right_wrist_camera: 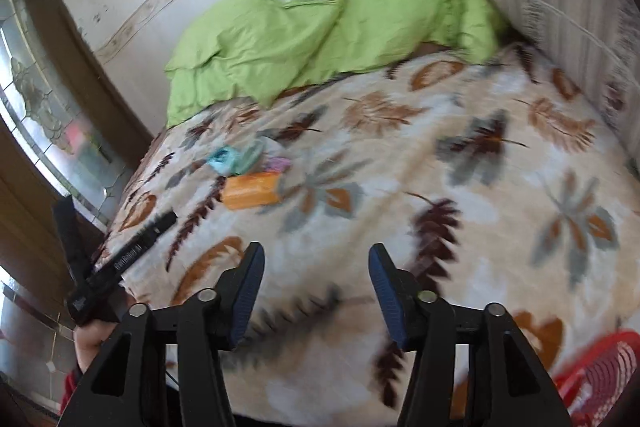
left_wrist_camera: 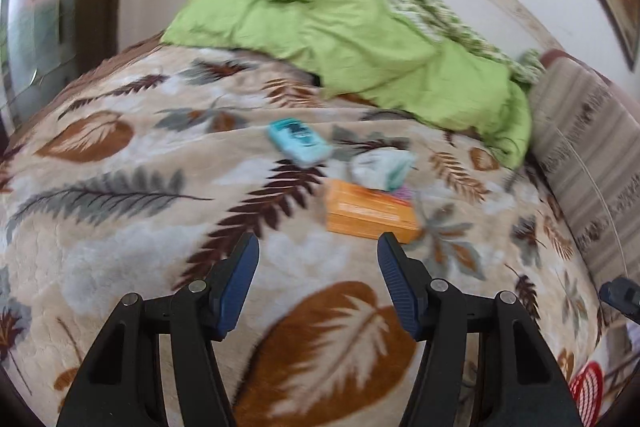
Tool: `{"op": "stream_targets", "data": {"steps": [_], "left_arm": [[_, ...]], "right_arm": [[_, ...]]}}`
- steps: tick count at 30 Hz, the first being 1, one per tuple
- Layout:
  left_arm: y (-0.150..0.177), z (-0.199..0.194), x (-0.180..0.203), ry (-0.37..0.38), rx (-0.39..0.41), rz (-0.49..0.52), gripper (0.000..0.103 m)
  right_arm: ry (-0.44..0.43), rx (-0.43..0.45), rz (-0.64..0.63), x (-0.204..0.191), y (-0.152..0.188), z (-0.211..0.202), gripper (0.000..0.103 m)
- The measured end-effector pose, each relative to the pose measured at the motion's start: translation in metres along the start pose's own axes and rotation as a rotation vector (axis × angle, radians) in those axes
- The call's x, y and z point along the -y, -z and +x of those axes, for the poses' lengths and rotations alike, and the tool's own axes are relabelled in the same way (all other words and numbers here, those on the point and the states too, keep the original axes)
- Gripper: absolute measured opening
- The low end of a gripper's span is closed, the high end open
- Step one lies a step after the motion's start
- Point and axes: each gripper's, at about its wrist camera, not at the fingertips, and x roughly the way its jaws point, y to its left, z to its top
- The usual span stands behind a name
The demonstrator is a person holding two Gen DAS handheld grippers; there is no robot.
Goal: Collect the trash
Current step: 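Grasp the white glove with the right gripper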
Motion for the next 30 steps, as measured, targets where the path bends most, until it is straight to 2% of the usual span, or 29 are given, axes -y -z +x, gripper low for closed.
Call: {"op": "stream_targets", "data": {"steps": [3, 9, 14, 18, 19, 20, 21, 22, 23, 27, 30], "left_arm": [[-0.006, 0.003, -0.010, -0.041, 0.024, -0.012, 0.061], [-0.004, 0.015, -0.024, -0.034, -0.029, -0.033, 0.061], [-0.009, 0.019, -0.033, -0.036, -0.030, -0.030, 0.061], [-0.012, 0.024, -0.041, -0.036, -0.046, -0.053, 0.061], [-0.012, 0.025, -0.043, -0.030, -0.050, -0.060, 0.061], [-0.012, 0.026, -0.044, -0.028, -0.055, -0.064, 0.061], [-0.013, 0.026, -0.045, -0.028, -0.059, -0.062, 0.061], [-0.013, 0.027, -0.045, -0.028, -0.061, -0.060, 0.061], [-0.013, 0.027, -0.045, -0.029, -0.062, -0.057, 0.061], [-0.013, 0.027, -0.047, -0.023, -0.067, -0.067, 0.061], [-0.013, 0.027, -0.049, -0.023, -0.070, -0.073, 0.061]], "right_arm": [[-0.034, -0.021, -0.011, -0.026, -0.031, 0.052, 0.067], [0.039, -0.099, -0.053, -0.052, -0.085, 0.170, 0.067], [0.072, -0.186, -0.027, -0.048, -0.105, 0.247, 0.067], [0.082, -0.242, -0.013, -0.044, -0.106, 0.293, 0.067], [0.083, -0.253, -0.030, -0.045, -0.104, 0.300, 0.067], [0.085, -0.264, -0.047, -0.045, -0.102, 0.305, 0.055], [0.074, -0.270, -0.050, -0.045, -0.100, 0.309, 0.038], [0.060, -0.256, -0.046, -0.043, -0.099, 0.307, 0.037], [0.052, -0.251, -0.049, -0.042, -0.098, 0.304, 0.029], [0.025, -0.266, 0.012, -0.028, -0.084, 0.279, 0.025], [-0.037, -0.271, 0.017, -0.027, -0.059, 0.247, 0.025]]}}
